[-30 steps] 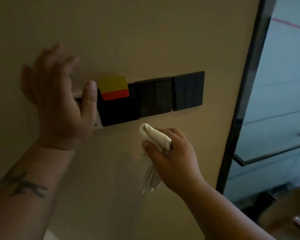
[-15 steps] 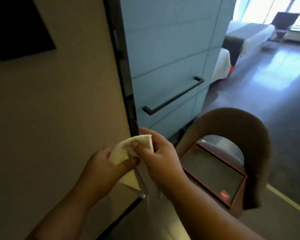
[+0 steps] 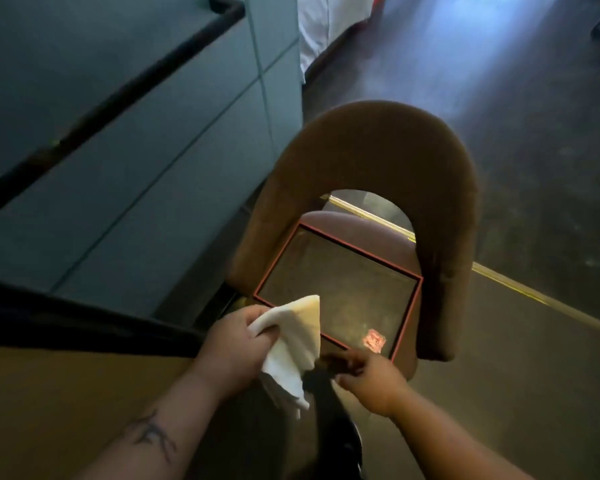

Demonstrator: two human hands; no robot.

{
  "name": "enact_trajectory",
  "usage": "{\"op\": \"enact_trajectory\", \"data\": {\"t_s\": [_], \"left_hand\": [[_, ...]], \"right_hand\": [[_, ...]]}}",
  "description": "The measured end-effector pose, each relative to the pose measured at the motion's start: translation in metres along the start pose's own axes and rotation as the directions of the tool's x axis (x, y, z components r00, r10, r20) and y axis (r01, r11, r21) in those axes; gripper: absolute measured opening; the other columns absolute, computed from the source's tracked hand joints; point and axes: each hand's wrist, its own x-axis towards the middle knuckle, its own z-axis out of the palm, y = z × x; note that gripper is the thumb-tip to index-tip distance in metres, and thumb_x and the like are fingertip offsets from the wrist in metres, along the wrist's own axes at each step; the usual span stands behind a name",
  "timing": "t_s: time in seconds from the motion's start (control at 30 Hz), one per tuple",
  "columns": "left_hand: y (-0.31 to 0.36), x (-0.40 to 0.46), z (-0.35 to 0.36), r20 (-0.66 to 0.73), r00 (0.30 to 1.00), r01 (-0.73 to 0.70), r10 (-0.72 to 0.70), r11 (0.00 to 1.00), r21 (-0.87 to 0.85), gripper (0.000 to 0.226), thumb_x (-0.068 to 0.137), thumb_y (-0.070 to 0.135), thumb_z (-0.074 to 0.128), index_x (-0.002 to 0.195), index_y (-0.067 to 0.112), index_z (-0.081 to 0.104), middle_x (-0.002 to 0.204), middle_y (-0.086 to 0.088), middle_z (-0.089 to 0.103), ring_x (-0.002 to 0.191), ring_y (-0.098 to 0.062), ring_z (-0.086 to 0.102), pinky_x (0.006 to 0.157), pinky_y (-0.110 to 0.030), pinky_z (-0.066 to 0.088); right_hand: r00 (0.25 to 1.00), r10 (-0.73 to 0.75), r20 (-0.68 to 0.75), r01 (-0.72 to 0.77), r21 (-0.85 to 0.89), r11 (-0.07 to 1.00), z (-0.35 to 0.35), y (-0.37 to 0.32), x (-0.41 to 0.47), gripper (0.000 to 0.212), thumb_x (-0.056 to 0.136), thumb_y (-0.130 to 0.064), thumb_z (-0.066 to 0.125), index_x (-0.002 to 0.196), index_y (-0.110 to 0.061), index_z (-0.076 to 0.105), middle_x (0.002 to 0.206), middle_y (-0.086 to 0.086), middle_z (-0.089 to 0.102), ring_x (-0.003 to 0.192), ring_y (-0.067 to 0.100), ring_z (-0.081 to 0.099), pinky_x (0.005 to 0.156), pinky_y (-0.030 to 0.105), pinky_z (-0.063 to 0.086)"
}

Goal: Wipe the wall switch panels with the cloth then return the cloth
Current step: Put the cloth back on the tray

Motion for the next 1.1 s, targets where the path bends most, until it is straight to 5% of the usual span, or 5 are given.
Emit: {"op": "enact_trajectory", "data": {"t_s": [0.17, 0.47, 0.6, 0.77, 1.1], "left_hand": [[-0.011, 0.128, 0.067, -0.027, 0.999, 0.039, -0.042, 0.994, -0.105, 0.010, 0.093, 0.022, 0.067, 0.097, 0.032, 0.069, 0.094, 0.003, 0.074, 0.092, -0.018, 0.071, 0.078, -0.041, 0.060], [-0.059, 0.272, 0.125, -0.072, 0.986, 0.099, -0.151, 0.872, -0.480, 0.019, 0.092, 0.028, 0.069, 0.112, 0.028, 0.069, 0.110, 0.001, 0.075, 0.105, -0.022, 0.071, 0.090, -0.042, 0.058], [-0.090, 0.302, 0.132, -0.388, 0.918, -0.040, 0.079, 0.993, 0.108, 0.060, 0.087, 0.042, 0.068, 0.141, 0.021, 0.051, 0.141, -0.005, 0.056, 0.129, -0.025, 0.054, 0.108, -0.047, 0.046], [-0.102, 0.301, 0.191, 0.010, 0.952, -0.246, 0.305, 0.749, 0.615, 0.075, 0.091, 0.058, 0.032, 0.158, 0.032, 0.012, 0.170, -0.006, 0.004, 0.156, -0.029, 0.005, 0.127, -0.051, 0.009], [-0.127, 0.348, 0.185, 0.258, 0.914, -0.388, 0.312, 0.495, 0.777, 0.065, 0.103, 0.046, 0.034, 0.157, 0.040, -0.002, 0.169, -0.004, -0.019, 0.154, -0.028, -0.021, 0.122, -0.058, -0.014]], "right_hand": [[0.915, -0.099, -0.391, -0.053, -0.360, 0.931, -0.031, 0.067, 0.142, 0.050, 0.094, -0.044, 0.051, 0.140, -0.026, 0.044, 0.140, 0.006, 0.050, 0.125, 0.026, 0.049, 0.103, 0.039, 0.042], [0.829, -0.309, -0.465, -0.005, -0.559, 0.829, 0.021, 0.092, 0.286, 0.080, 0.089, -0.069, 0.031, 0.154, -0.024, 0.018, 0.163, 0.014, 0.002, 0.148, 0.034, -0.012, 0.118, 0.055, -0.005], [0.824, -0.315, -0.471, -0.010, -0.568, 0.823, 0.023, 0.098, 0.291, 0.084, 0.086, -0.071, 0.035, 0.154, -0.023, 0.023, 0.163, 0.014, 0.004, 0.148, 0.034, -0.011, 0.118, 0.057, -0.003], [0.828, -0.309, -0.468, -0.011, -0.565, 0.825, 0.025, 0.102, 0.296, 0.085, 0.085, -0.069, 0.042, 0.152, -0.018, 0.029, 0.162, 0.016, 0.012, 0.148, 0.036, -0.004, 0.117, 0.060, 0.003], [0.795, -0.343, -0.500, -0.024, -0.591, 0.806, 0.028, 0.101, 0.300, 0.085, 0.087, -0.069, 0.038, 0.153, -0.019, 0.023, 0.162, 0.017, 0.012, 0.148, 0.036, -0.005, 0.117, 0.058, 0.000]]}}
